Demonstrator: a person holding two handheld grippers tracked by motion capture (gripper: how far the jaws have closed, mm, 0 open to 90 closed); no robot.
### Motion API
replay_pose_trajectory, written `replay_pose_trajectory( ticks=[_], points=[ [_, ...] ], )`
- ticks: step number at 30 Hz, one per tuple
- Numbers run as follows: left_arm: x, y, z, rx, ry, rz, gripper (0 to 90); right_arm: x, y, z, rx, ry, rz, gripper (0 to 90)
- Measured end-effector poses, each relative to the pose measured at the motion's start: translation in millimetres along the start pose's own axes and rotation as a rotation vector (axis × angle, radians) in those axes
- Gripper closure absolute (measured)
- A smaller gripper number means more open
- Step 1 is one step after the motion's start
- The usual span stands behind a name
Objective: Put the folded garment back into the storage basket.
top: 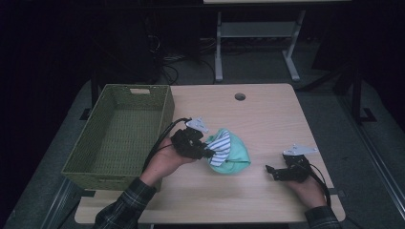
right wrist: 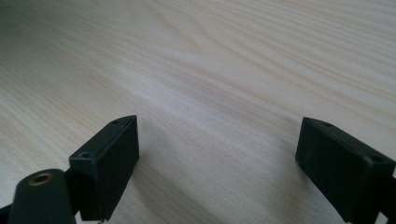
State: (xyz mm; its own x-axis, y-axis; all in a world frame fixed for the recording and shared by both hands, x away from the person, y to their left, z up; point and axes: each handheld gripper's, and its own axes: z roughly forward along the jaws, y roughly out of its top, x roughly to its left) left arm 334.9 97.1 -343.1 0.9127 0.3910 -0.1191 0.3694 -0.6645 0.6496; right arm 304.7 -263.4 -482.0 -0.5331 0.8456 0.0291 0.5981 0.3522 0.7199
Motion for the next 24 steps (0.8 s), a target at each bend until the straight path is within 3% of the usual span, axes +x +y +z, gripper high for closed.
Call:
replay_pose_trajectory(
  ticks=[8, 15, 24],
  points=[
    [9.7, 5.1, -20.4, -0.01, 0.03, 0.0, 73.8, -0.2, 0.3, 0.5, 0.006, -0.008, 0.009, 9.9],
    [19.6, 6.8, -45.6, -0.021, 0.083, -0.014, 73.7, -0.1, 0.3, 0.5, 0.008, -0.008, 0.01, 9.5],
    [33.1, -1.8, -74.3, -0.042, 0.149, -0.049, 73.7, -0.1, 0.4, 0.6, 0.008, -0.008, 0.011, 9.4]
  ],
)
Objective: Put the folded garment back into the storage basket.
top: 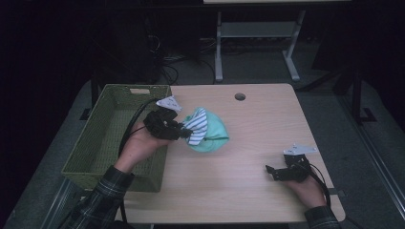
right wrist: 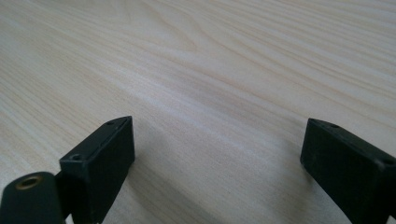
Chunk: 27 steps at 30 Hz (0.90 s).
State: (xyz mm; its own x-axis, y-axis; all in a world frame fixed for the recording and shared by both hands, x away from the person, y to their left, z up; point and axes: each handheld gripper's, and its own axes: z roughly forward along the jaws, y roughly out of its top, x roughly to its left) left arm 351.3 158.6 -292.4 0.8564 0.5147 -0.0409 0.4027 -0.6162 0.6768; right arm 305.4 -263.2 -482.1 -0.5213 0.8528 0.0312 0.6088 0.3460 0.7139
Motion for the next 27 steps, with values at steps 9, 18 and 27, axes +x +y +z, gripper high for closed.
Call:
replay_pose_trajectory(
  ticks=[9, 18, 27],
  points=[
    [19.8, -13.6, -28.7, -0.029, 0.078, -0.058, 73.6, 0.0, 0.0, 0.0, 0.0, 0.0, 0.0, 9.4],
    [36.6, -31.5, -47.8, -0.051, 0.132, -0.124, 73.6, 0.0, -0.2, -0.1, -0.002, -0.005, -0.001, 9.3],
    [51.7, -60.0, -67.9, -0.041, 0.234, -0.202, 73.7, -0.2, -0.2, 0.1, -0.003, -0.004, -0.004, 9.3]
  ],
)
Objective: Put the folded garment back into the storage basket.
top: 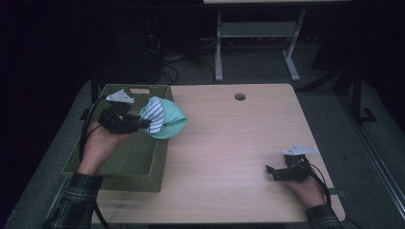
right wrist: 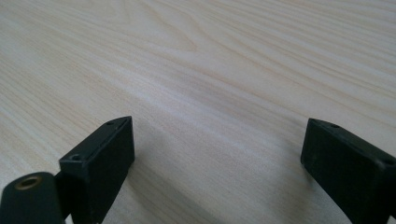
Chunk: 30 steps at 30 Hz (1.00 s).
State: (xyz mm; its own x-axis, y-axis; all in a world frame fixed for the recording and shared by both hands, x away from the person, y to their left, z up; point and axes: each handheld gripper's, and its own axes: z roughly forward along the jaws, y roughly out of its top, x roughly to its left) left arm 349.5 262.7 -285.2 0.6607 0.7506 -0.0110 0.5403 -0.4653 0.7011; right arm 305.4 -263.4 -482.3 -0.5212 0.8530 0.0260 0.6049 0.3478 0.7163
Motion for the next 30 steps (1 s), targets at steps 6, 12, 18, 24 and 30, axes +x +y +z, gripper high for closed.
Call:
replay_pose_trajectory(
  ticks=[6, 12, 18, 24, 30],
  points=[
    [20.7, -20.5, -9.4, 0.002, 0.07, -0.066, 73.6, 0.3, 0.0, -0.1, 0.003, 0.002, 0.004, 9.1],
    [39.3, -40.5, -5.7, 0.029, 0.125, -0.108, 73.5, 0.3, 0.0, -0.1, 0.003, 0.001, 0.003, 9.1],
    [53.7, -61.2, 9.6, 0.074, 0.157, -0.147, 73.3, 0.2, 0.0, -0.1, 0.003, 0.002, 0.002, 9.1],
    [61.2, -76.4, 30.0, 0.13, 0.169, -0.163, 72.7, 0.3, 0.0, -0.1, 0.004, 0.002, 0.003, 8.9],
    [64.4, -89.1, 50.0, 0.182, 0.169, -0.171, 71.2, 0.1, 0.1, 0.1, 0.001, 0.001, -0.001, 8.9]
  ],
)
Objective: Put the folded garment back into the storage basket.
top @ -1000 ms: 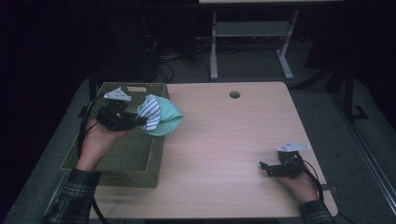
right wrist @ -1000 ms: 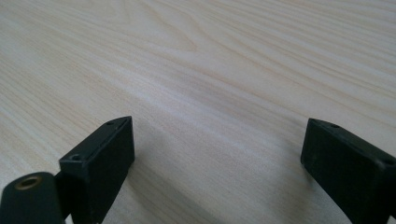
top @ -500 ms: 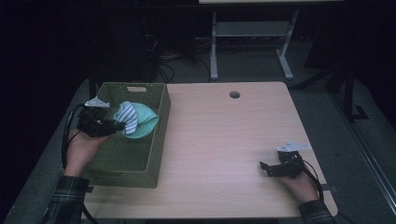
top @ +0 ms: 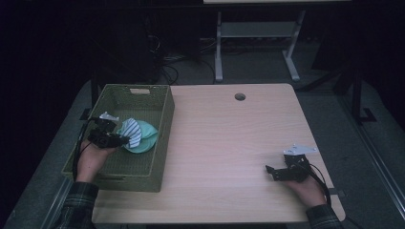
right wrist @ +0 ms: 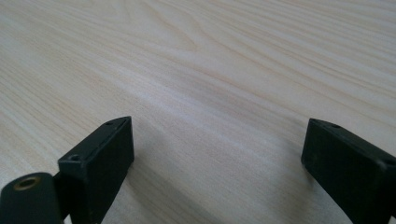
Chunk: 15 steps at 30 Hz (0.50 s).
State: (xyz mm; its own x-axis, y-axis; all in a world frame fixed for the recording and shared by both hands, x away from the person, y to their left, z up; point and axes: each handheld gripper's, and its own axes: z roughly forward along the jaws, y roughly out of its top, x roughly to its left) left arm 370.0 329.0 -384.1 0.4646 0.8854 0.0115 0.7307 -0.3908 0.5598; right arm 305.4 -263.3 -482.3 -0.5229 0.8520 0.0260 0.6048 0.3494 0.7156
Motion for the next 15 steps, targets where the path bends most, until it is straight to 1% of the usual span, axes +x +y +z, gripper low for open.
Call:
replay_pose_trajectory(
  ticks=[3, 4, 5, 6, 9, 11, 15],
  points=[
    [-0.3, -2.4, 4.9, 0.018, 0.006, 0.008, 68.9, -0.1, 0.0, 0.0, 0.0, 0.0, -0.002, 8.9],
    [-0.8, -2.2, 4.8, 0.013, 0.009, 0.014, 66.4, -0.1, 0.0, 0.0, 0.0, 0.001, -0.001, 8.9],
    [-0.8, -2.0, 4.5, 0.009, 0.008, 0.013, 60.9, 0.1, 0.0, -0.1, 0.001, 0.001, 0.002, 8.9],
    [-0.6, -1.9, 4.3, 0.008, 0.004, 0.011, 57.7, 0.0, 0.0, 0.0, 0.0, 0.001, 0.0, 8.9],
    [0.1, -2.1, 2.6, -0.01, 0.011, -0.003, 49.4, 0.0, 0.0, 0.0, 0.0, 0.0, 0.0, 8.9],
    [1.1, -2.2, 0.7, -0.022, 0.008, -0.01, 46.2, 0.0, 0.0, 0.0, 0.0, 0.001, 0.0, 8.9],
    [1.5, -1.2, -1.2, -0.03, 0.009, -0.014, 34.3, 0.1, 0.0, -0.1, 0.001, 0.001, 0.001, 8.8]
  ],
)
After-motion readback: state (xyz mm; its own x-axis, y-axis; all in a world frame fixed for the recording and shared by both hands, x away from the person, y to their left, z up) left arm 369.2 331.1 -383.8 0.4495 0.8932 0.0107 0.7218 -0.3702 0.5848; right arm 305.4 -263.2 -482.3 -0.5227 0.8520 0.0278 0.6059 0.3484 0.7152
